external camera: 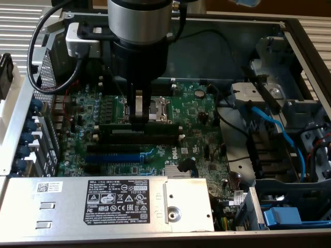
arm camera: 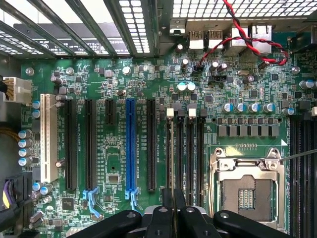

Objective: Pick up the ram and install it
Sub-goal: 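Insert the ram into the slot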

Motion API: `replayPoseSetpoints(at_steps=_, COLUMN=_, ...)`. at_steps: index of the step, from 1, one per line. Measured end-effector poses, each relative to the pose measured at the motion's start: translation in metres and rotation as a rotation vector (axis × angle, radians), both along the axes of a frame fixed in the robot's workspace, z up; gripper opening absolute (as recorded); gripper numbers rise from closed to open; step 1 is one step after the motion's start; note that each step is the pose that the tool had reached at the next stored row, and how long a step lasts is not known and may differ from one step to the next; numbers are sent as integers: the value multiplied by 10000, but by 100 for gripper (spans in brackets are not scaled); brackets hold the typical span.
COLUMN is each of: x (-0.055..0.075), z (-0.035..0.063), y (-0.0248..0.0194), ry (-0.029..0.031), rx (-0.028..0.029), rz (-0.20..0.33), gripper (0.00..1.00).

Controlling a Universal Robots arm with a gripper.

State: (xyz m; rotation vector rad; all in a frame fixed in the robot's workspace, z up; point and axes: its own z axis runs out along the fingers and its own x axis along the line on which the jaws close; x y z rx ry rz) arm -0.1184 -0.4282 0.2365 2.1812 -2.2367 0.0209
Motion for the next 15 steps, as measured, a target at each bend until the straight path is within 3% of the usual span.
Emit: replayPoseSetpoints(at_steps=15, x=7, z=-3, y=-13, ry=11, rx=28, rz=-36, gripper=12)
